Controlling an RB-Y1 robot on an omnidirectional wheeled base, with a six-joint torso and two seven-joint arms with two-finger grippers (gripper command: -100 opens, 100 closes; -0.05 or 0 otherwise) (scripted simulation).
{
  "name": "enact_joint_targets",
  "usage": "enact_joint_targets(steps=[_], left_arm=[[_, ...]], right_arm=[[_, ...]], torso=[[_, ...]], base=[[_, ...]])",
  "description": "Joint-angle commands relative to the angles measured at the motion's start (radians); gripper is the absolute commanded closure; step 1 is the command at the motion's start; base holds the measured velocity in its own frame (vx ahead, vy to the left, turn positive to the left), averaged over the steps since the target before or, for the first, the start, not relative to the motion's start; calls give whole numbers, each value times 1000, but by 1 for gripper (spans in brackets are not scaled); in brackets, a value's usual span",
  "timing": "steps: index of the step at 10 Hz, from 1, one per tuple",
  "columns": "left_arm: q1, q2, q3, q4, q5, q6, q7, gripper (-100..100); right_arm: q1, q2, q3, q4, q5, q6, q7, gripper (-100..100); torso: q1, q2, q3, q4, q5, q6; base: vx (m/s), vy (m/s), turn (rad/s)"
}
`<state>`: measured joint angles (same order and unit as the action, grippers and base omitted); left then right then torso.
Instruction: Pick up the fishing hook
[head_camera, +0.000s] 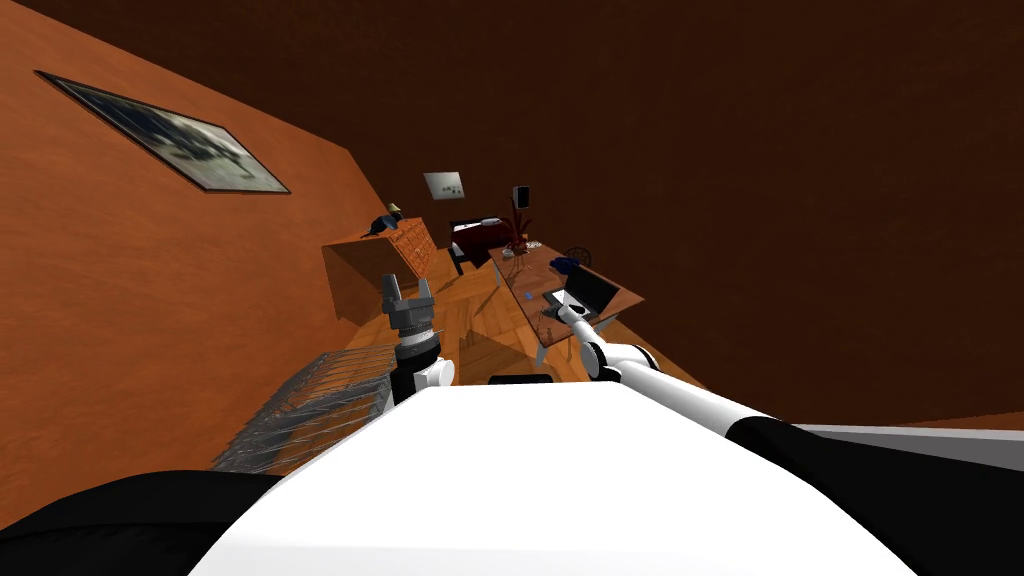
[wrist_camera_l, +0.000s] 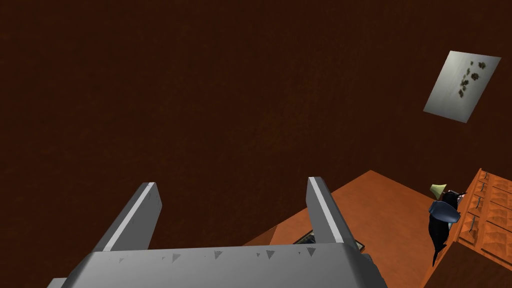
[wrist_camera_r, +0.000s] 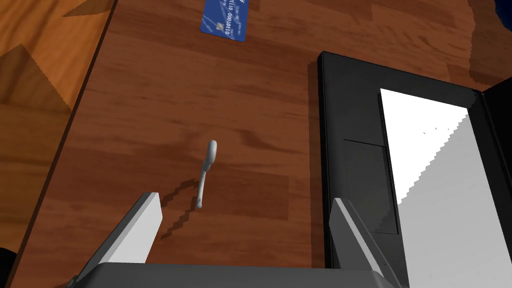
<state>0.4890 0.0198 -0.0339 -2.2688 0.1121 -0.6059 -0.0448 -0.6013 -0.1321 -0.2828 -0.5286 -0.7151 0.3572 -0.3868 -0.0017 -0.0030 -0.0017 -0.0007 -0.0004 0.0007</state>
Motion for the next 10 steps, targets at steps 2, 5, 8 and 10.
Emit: enact_joint_targets(steps=[2,5,8,10], left_arm=[[0,0,0,0,0,0,0,0],[0,0,0,0,0,0,0,0],[0,0,0,0,0,0,0,0],[0,0,0,0,0,0,0,0]], right_arm=[[-45,12,-31,80,-16,44,-25,-100],[-45,12,-31,87,-16,44,-25,-100],[-59,15,-40,114,-27,55,-27,-100],[-88,21,-58,168,-49,75,-31,-100]], torso=[[0,-1,0,0,0,0],[2,2,1,0,0,0],[2,2,1,0,0,0],[1,2,1,0,0,0]], base=[[56,-39,11],[14,-7,0],[12,-7,2],[30,-20,3]])
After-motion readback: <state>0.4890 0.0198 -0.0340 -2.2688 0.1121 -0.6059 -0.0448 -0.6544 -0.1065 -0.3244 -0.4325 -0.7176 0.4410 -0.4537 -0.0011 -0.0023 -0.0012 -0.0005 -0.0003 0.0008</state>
